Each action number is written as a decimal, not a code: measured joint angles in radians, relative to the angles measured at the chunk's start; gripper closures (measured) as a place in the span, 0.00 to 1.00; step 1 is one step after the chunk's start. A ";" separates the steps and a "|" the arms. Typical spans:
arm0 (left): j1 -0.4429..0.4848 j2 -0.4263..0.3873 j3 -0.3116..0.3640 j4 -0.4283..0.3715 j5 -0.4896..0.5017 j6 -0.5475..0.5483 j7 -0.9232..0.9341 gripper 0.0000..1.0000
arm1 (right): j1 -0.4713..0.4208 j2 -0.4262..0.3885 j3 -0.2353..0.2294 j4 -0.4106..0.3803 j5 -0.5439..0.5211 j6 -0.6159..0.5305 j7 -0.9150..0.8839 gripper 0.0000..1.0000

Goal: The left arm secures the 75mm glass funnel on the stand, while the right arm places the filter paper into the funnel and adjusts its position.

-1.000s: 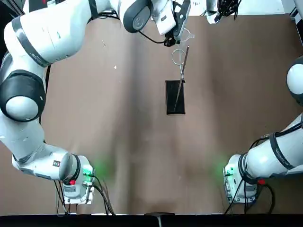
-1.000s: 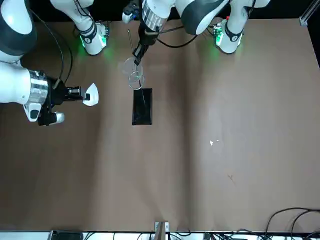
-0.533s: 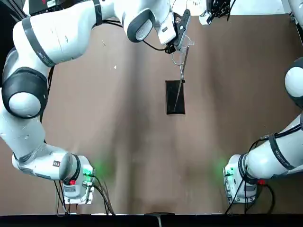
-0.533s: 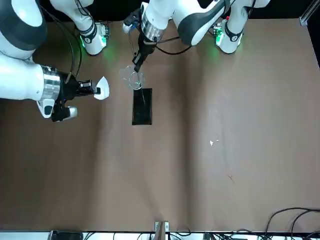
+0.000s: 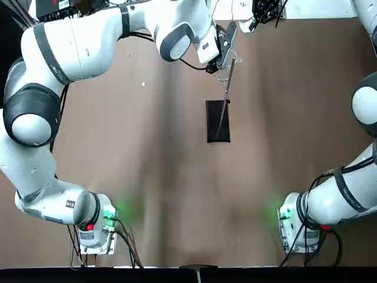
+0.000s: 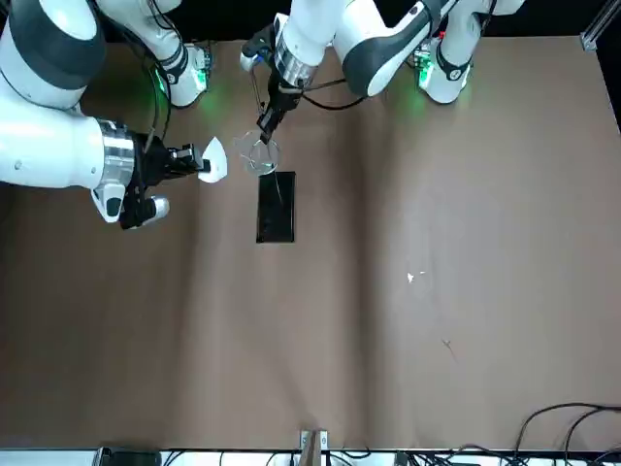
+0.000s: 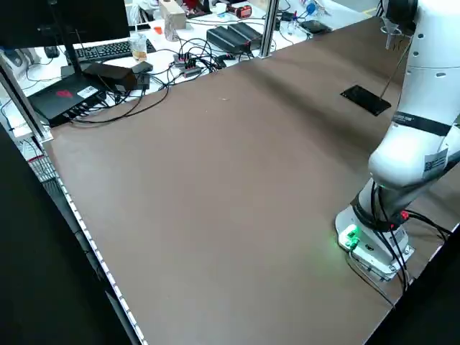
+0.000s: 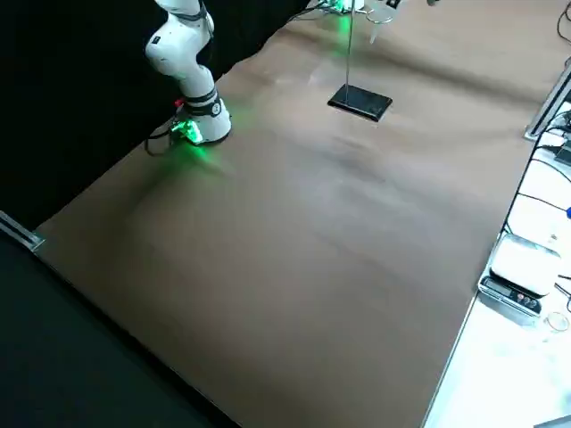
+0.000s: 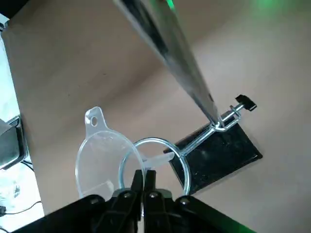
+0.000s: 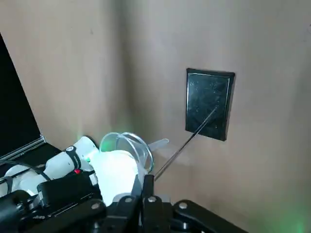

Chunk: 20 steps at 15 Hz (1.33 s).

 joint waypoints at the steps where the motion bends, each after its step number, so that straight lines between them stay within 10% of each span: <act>1: 0.000 0.000 0.000 0.000 0.000 0.000 -0.001 0.96 | 0.002 0.000 0.000 0.000 0.001 0.000 0.000 0.99; 13: -0.005 0.017 0.002 -0.012 0.029 0.001 -0.011 0.93 | 0.008 0.000 0.001 0.000 0.004 0.000 0.000 0.99; 20: 0.000 0.031 0.010 -0.016 0.029 0.011 -0.037 0.33 | 0.021 0.000 0.001 0.000 0.004 0.001 0.000 0.99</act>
